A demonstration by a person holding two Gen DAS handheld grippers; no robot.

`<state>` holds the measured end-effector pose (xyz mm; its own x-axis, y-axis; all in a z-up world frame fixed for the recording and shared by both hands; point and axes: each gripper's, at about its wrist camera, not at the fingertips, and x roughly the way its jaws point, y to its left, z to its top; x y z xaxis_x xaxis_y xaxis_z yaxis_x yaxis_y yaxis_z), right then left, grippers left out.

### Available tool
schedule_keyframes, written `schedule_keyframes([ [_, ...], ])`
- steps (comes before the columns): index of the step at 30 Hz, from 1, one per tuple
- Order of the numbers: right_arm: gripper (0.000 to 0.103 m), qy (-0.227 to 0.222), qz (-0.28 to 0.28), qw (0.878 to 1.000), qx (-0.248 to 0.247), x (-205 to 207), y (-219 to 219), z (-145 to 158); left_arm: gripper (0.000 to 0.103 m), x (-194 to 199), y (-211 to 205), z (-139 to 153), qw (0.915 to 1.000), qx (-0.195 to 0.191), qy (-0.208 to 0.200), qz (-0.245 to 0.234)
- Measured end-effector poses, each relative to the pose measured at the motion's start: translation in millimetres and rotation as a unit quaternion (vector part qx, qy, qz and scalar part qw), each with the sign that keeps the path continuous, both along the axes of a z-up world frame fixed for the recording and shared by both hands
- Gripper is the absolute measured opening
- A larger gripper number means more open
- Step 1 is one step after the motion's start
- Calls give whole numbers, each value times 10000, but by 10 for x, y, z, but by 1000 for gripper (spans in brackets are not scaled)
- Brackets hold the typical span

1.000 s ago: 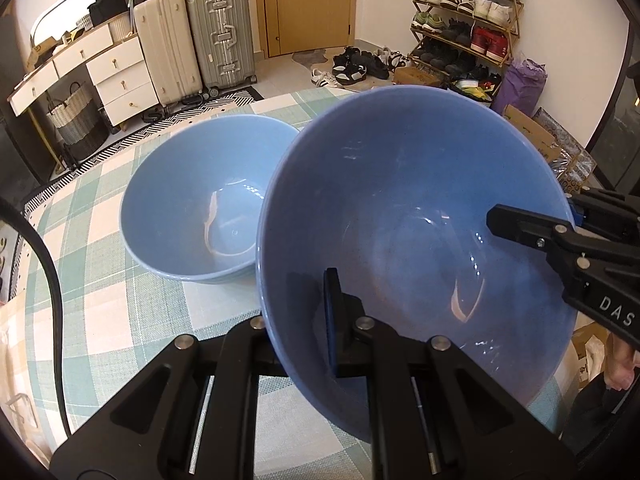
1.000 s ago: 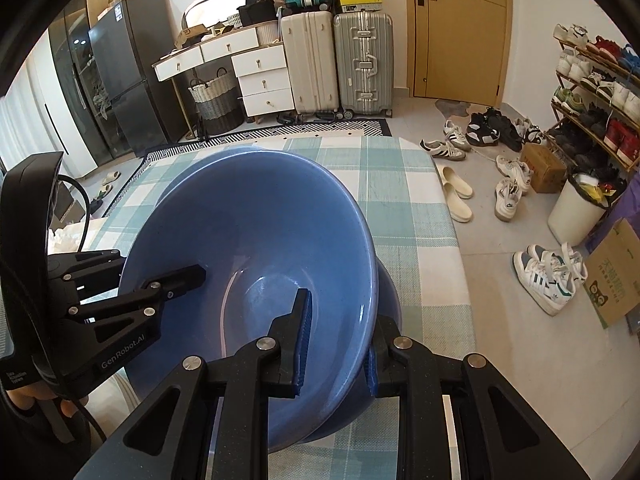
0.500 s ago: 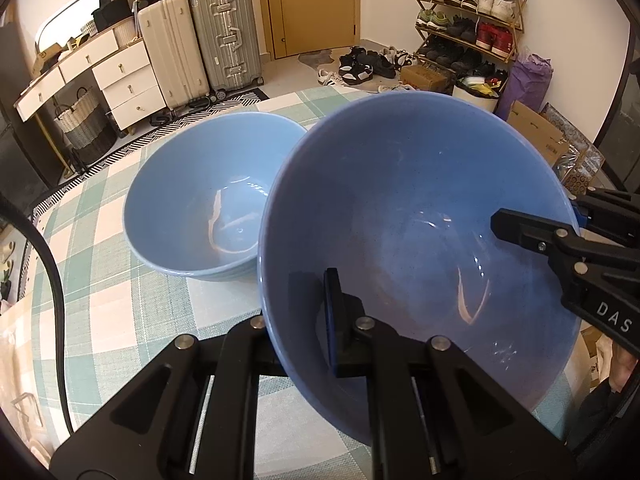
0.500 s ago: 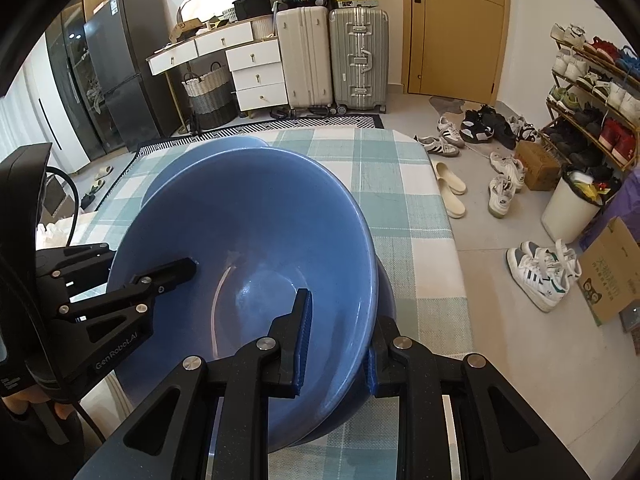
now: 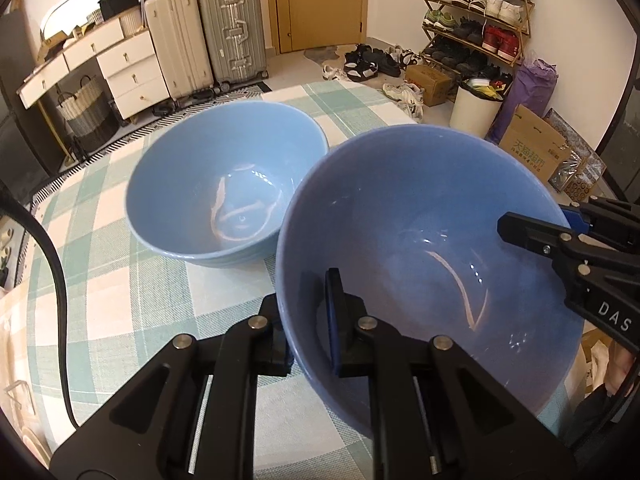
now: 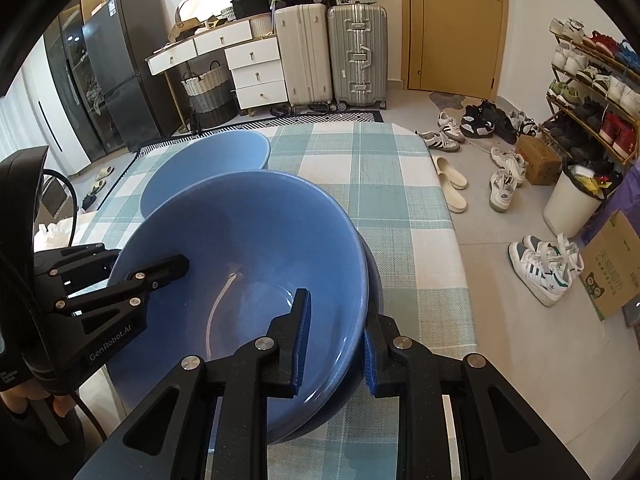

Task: Organize plates and bowls
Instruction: 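Lower the blue bowl onto the table beside the other bowl, open both grippers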

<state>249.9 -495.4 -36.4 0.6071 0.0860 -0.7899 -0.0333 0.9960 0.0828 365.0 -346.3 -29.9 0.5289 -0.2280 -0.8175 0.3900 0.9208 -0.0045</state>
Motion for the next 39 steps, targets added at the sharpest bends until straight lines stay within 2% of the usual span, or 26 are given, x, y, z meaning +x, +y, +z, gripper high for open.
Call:
schedule_keyframes([
  [5, 23, 13, -70, 10000, -35, -11, -24, 4, 15, 44, 12, -71, 9998, -127, 171, -6],
  [12, 26, -19, -257, 9996, -130, -47, -81, 42, 22, 82, 104, -87, 9995, -243, 187, 97],
  [13, 29, -26, -271, 9996, -119, -53, -91, 50, 23, 84, 119, -86, 9994, -250, 187, 112],
  [15, 39, -66, -284, 9995, -78, -72, -101, 74, 32, 106, 131, -82, 9991, -365, 191, 88],
  [16, 46, -96, -278, 9995, -66, -88, -104, 86, 33, 110, 140, -80, 9991, -362, 194, 88],
  [17, 49, -120, -259, 9996, -50, -105, -102, 106, 34, 109, 151, -77, 9992, -330, 182, 100],
  [21, 56, -169, -245, 9995, -53, -137, -96, 166, 52, 94, 194, -50, 9991, -380, 164, 126],
  [23, 66, -211, -231, 9995, -38, -156, -87, 199, 60, 79, 222, -36, 9988, -440, 171, 93],
  [26, 69, -238, -98, 9997, -35, -183, -26, 252, 73, 60, 293, -18, 9985, -523, 150, 99],
  [28, 71, -244, -12, 9997, -45, -190, 32, 288, 74, 34, 312, -6, 9984, -537, 153, 115],
  [32, 86, -305, 165, 9994, 37, -198, 130, 361, 77, -16, 418, 30, 9984, -501, 109, 221],
  [39, 92, -354, 326, 9988, -12, -154, 302, 453, 84, -38, 630, 145, 9966, -736, -6, 381],
])
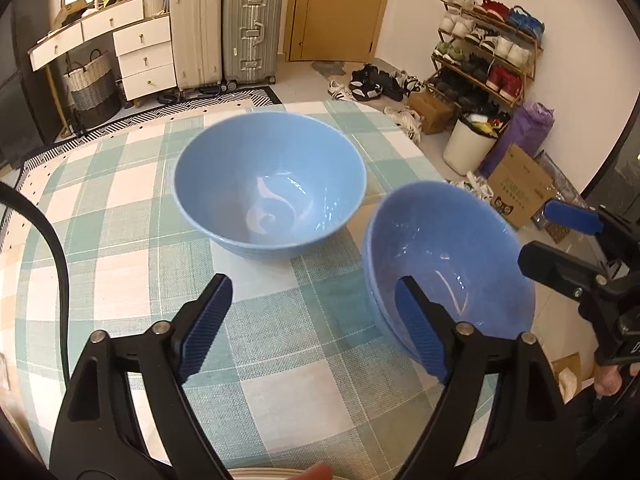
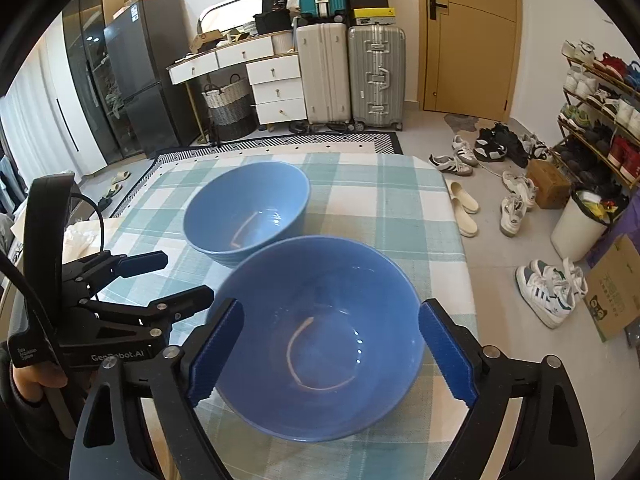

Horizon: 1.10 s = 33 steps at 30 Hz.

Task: Organize plates and bowls
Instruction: 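Withdraw both grippers and move them to the rim of the other blue bowl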

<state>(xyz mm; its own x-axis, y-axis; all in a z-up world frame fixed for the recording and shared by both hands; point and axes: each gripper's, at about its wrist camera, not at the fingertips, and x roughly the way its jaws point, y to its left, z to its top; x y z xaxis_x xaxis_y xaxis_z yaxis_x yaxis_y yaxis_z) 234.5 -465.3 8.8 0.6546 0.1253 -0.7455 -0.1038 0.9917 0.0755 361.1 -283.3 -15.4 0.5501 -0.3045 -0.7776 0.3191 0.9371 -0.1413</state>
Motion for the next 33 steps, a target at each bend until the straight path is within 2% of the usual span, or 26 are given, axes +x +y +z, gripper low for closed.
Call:
schedule_keyframes([
  [2, 93, -5, 26, 10000, -10, 26, 27, 23, 88, 2, 45, 34, 10000, -1, -34, 32],
  [4, 95, -29, 45, 10000, 37, 54, 41, 58, 101, -2, 107, 91, 9999, -51, -70, 66],
  [9, 97, -80, 43, 9999, 104, 134, 59, 137, 101, -23, 203, 244, 9996, -105, -234, 122],
  [20, 97, -122, 180, 9998, 43, 330, 161, 198, 101, 45, 433, 451, 9987, -124, -322, 378],
  [33, 97, -243, 58, 9993, 272, 488, 44, 312, 101, 168, 494, 646, 9972, 44, -554, 493],
])
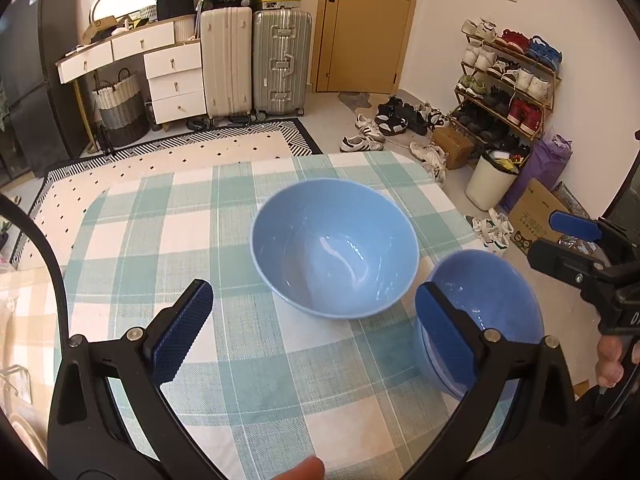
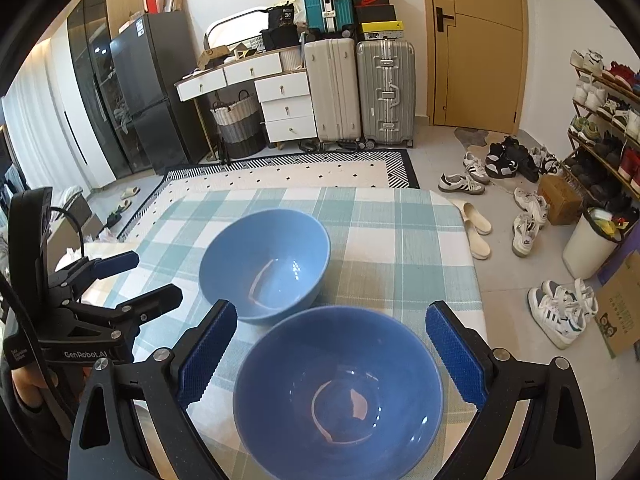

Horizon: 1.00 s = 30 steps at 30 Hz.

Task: Organize plates and bowls
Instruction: 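Withdraw both grippers and move them to the rim of the other blue bowl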

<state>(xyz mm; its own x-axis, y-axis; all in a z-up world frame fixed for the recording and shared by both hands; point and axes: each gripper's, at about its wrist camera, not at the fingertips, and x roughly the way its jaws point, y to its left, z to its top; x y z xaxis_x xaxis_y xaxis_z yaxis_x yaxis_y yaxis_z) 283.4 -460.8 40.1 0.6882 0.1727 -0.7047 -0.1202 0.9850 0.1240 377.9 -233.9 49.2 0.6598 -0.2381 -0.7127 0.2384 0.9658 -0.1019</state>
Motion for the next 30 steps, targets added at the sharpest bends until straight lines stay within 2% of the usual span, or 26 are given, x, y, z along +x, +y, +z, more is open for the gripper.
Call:
schedule_keyframes([
  [7, 97, -50, -31, 9995, 306, 152, -66, 82, 101, 75, 40, 102, 9999, 71, -85, 80],
  [15, 97, 46, 6, 9996, 287, 362, -100, 87, 101, 238, 70, 140, 9999, 68, -79, 117],
  [30, 97, 325, 92, 9992, 234, 704, -55, -77, 101, 592, 122, -52, 9997, -9, 167, 200],
])
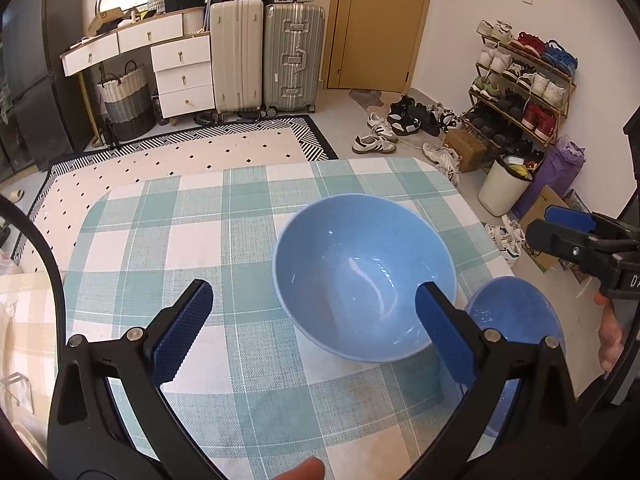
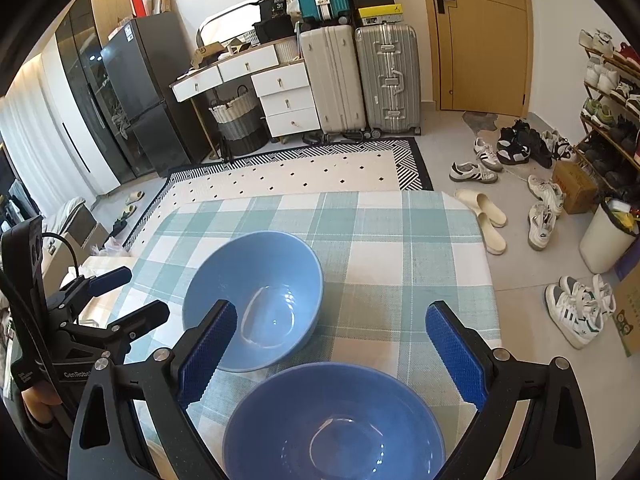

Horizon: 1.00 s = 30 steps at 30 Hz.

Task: Organize plates and bowls
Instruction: 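Withdraw both grippers and move them to the rim of the other blue bowl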

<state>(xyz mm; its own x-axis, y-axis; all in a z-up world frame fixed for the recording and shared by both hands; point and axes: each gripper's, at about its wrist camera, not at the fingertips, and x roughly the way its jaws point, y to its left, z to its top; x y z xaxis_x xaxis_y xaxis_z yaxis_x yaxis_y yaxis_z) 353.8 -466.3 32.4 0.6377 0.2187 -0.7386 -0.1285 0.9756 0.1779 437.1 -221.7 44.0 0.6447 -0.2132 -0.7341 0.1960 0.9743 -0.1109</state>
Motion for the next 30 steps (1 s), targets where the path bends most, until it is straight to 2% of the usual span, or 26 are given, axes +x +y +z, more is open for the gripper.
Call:
schedule_keyframes([
  [30, 97, 486, 441, 9973, -325, 491, 325, -402, 100, 499, 46, -563, 9986, -199, 481, 126],
])
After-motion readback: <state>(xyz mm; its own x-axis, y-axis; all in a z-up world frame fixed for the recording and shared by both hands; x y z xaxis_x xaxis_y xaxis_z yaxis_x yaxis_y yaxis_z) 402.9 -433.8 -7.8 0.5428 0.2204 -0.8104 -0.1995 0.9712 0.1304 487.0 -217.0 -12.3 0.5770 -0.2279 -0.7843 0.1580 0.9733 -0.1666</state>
